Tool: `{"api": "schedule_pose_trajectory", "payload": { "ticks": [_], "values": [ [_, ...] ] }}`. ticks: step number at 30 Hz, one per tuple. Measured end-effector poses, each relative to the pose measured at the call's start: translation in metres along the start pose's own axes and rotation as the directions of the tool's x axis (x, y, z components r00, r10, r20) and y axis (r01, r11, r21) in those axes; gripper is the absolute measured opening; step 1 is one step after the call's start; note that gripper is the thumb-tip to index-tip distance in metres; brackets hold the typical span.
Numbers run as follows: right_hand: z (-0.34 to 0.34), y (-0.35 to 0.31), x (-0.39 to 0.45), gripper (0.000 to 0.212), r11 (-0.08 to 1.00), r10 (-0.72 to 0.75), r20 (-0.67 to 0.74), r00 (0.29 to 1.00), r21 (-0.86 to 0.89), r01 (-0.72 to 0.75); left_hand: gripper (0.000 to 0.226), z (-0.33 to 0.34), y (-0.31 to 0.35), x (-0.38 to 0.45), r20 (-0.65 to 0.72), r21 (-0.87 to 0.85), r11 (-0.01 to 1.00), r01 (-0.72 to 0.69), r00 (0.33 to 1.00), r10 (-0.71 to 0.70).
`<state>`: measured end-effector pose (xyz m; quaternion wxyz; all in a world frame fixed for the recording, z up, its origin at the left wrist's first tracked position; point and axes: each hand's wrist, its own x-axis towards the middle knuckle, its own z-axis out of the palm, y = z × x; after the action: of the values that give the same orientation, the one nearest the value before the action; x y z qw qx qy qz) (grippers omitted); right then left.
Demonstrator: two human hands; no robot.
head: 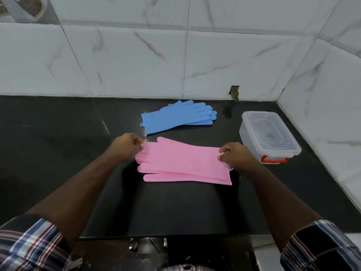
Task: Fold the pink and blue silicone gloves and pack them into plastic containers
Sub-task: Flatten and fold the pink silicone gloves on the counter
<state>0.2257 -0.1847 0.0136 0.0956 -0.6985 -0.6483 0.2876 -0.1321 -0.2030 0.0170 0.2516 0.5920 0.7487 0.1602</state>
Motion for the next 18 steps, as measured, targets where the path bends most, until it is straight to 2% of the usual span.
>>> {"api": "schedule_pose_trajectory", "payload": {
  "ticks": [3,5,7,8,10,12,15,18],
  "values": [
    [0.008,-0.002,-0.006,0.010,0.994,-0.101,0.099,0.990,-0.037,0.105,0.011,0.011,-0.006,-0.012,0.037,0.006,1.000,-0.023,0.999,0.022],
    [0.018,-0.003,-0.012,0.010,0.978,-0.189,0.192,0.963,-0.049,0.202,0.020,0.017,-0.007,-0.021,0.032,0.059,0.984,-0.170,0.985,0.169],
    [0.027,-0.002,-0.018,0.018,0.963,-0.232,0.229,0.945,-0.081,0.256,0.017,0.022,-0.009,-0.029,0.043,0.174,0.933,-0.316,0.949,0.313],
    [0.031,0.000,-0.019,0.024,0.957,-0.241,0.229,0.943,-0.103,0.270,0.012,0.023,-0.010,-0.033,0.064,0.231,0.910,-0.344,0.939,0.338],
    [0.034,0.003,-0.018,0.030,0.940,-0.249,0.231,0.940,-0.174,0.292,0.022,0.025,-0.014,-0.035,0.104,0.341,0.875,-0.344,0.939,0.328],
    [0.034,0.005,-0.017,0.027,0.918,-0.258,0.225,0.940,-0.246,0.311,0.029,0.027,-0.016,-0.035,0.110,0.395,0.855,-0.335,0.942,0.318],
    [0.030,0.004,-0.020,0.022,0.897,-0.283,0.136,0.949,-0.312,0.312,0.023,0.027,-0.016,-0.036,0.079,0.397,0.843,-0.364,0.928,0.364],
    [0.020,-0.002,-0.025,0.022,0.895,-0.371,-0.122,0.921,-0.314,0.318,0.014,0.022,-0.011,-0.037,0.005,0.328,0.849,-0.414,0.899,0.437]
  ]
}}
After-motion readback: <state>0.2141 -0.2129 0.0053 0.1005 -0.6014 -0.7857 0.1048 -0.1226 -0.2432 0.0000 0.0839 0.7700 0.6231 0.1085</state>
